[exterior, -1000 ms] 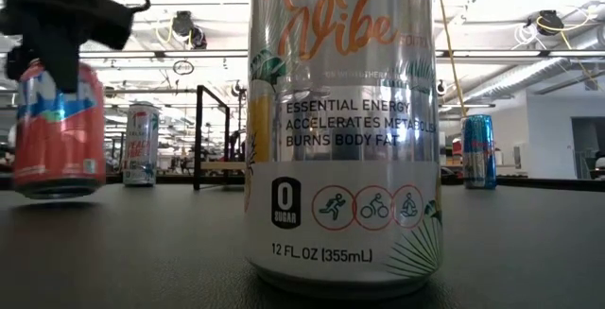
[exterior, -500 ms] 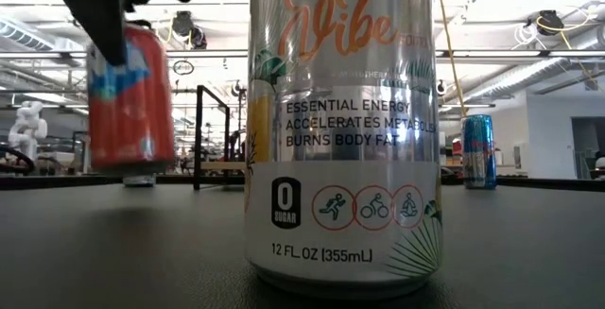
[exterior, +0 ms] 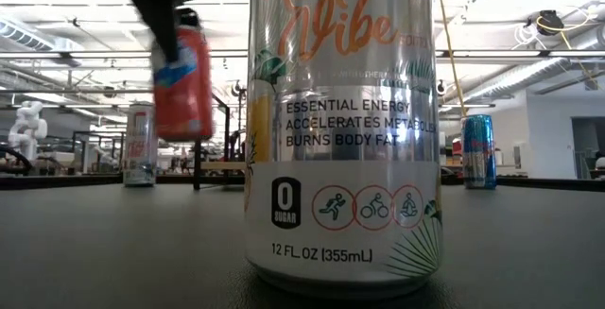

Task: Place canned beverage on shelf
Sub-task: Put the red soda can on the shelf aligned with the other red soda can

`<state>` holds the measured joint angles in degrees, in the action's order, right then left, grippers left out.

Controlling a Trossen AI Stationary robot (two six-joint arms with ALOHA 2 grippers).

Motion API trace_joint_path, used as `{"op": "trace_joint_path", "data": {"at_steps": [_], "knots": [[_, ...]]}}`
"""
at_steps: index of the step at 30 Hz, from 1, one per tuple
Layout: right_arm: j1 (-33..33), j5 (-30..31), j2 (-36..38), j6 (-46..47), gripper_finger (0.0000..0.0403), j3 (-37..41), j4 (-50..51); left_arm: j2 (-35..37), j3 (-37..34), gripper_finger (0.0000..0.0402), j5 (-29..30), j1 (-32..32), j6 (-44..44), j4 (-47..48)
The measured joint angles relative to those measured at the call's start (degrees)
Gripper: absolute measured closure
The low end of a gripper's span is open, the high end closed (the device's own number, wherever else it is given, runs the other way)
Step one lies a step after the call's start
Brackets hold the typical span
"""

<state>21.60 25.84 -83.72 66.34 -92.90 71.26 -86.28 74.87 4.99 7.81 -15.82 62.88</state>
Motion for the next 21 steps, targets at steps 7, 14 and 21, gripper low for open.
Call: {"op": "trace_joint_path", "data": {"at_steps": [7,14,21], "knots": [[-1.19,4.18,0.00,-2.31,0.0051,0.00,2.03,-0.39,4.17,0.0121,1.73,-5.34,10.75,-2.03],[-2.44,4.31,0.02,-3.93,0.0051,0.00,3.16,-3.15,4.46,0.0120,2.62,-15.33,18.63,-4.70],[-2.79,3.97,0.03,-3.53,0.0051,0.00,5.10,-8.80,8.28,0.0120,3.06,-22.53,24.16,-5.72]]}}
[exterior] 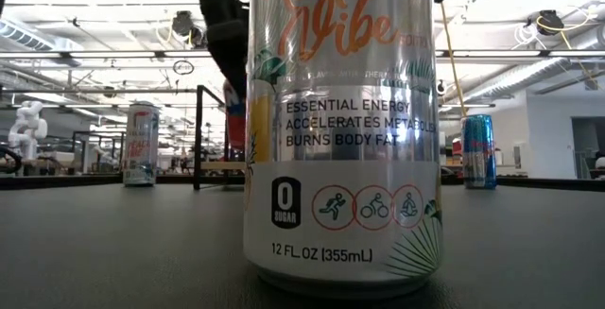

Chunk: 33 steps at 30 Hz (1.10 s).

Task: Place canned beverage on shelf
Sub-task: Put the red soda can on the shelf aligned with the other red soda can

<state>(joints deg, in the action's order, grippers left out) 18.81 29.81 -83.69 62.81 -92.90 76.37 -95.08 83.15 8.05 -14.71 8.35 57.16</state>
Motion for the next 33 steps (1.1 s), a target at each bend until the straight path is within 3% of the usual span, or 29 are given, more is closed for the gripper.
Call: {"op": "trace_joint_path", "data": {"at_steps": [9,16,26,33], "knots": [[-1.00,0.02,3.02,2.03,0.0051,0.00,8.07,-4.79,11.83,0.0120,-2.38,-1.69,5.82,-0.24],[-1.47,0.10,6.70,3.28,0.0051,0.00,8.86,-14.38,19.55,0.0120,-6.49,-0.62,5.66,-0.54],[-0.37,-3.09,6.90,6.06,0.0051,0.00,10.92,-23.35,24.30,0.0120,-9.75,6.23,5.65,-1.22],[0.04,-3.15,6.89,7.01,0.0051,0.02,10.20,-25.92,24.70,0.0120,-11.48,7.51,5.43,-1.25]]}}
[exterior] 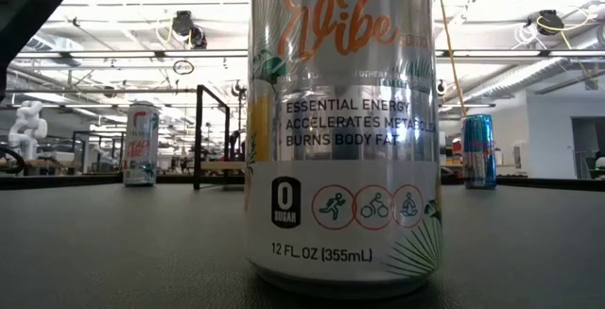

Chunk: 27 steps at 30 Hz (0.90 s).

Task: Place canned beverage on shelf
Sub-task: Put the red soda can on the shelf aligned with the other red soda can

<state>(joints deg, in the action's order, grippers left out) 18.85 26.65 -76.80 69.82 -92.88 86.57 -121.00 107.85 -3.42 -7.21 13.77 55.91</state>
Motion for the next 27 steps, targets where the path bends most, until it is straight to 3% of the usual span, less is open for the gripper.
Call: {"op": "trace_joint_path", "data": {"at_steps": [11,16,27], "knots": [[0.74,0.07,-0.47,1.38,0.0051,3.50,-1.88,-0.01,-0.17,0.0099,-0.04,-0.13,-0.13,-2.45],[0.76,0.08,-0.47,2.15,0.0051,5.07,-2.38,-0.38,0.92,0.0109,1.55,-1.33,-0.97,-0.01],[0.76,0.26,1.65,2.08,0.0051,5.07,-4.05,-0.27,11.49,0.0112,3.90,-8.03,3.72,3.94]]}}
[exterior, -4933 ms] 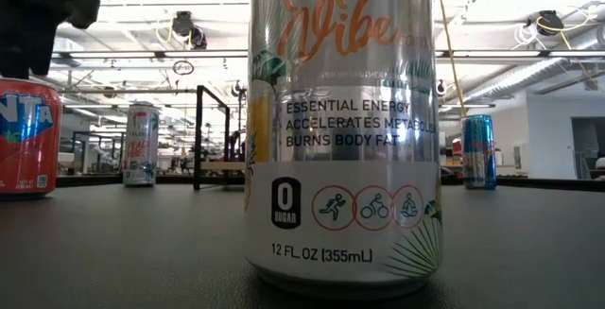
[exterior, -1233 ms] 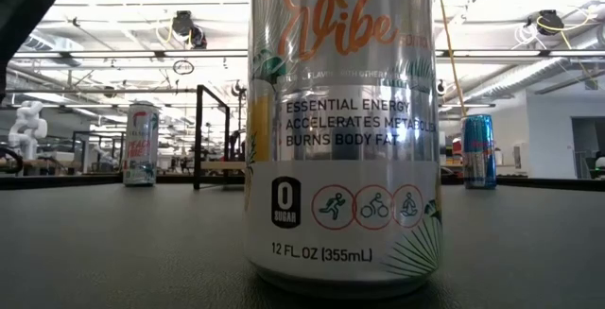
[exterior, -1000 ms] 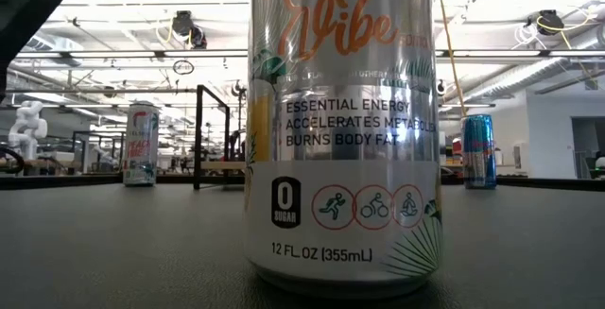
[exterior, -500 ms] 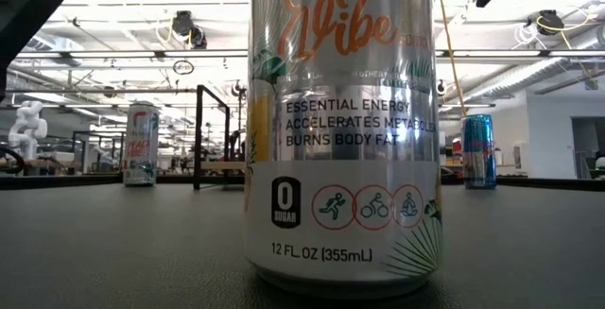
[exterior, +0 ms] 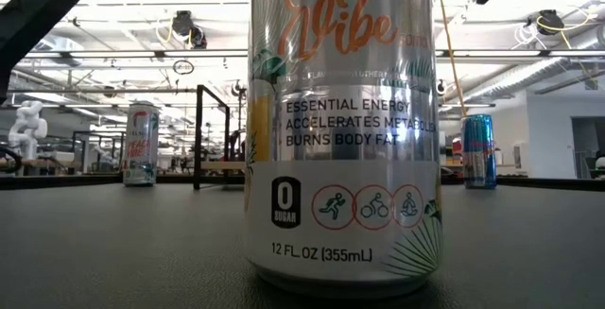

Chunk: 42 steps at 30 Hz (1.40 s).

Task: Place canned beverage on shelf
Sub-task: Put the red soda can on the shelf aligned with the other red soda can

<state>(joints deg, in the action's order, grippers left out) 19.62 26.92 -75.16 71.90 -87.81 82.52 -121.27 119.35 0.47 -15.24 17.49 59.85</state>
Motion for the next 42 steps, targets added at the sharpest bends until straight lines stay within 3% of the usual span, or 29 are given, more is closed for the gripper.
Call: {"op": "trace_joint_path", "data": {"at_steps": [12,34,42], "knots": [[-0.87,0.20,0.70,-0.62,0.0051,0.00,-0.08,0.37,0.32,0.0112,-2.15,-8.66,0.84,-0.39],[-1.62,0.07,0.70,-2.97,0.0051,-0.04,-4.74,-1.88,0.20,0.0096,-1.86,-9.89,-0.22,7.82],[-2.62,0.25,0.70,-5.71,0.0051,-0.04,-7.07,-1.57,0.49,0.0037,-1.70,-9.89,-2.03,7.99]]}}
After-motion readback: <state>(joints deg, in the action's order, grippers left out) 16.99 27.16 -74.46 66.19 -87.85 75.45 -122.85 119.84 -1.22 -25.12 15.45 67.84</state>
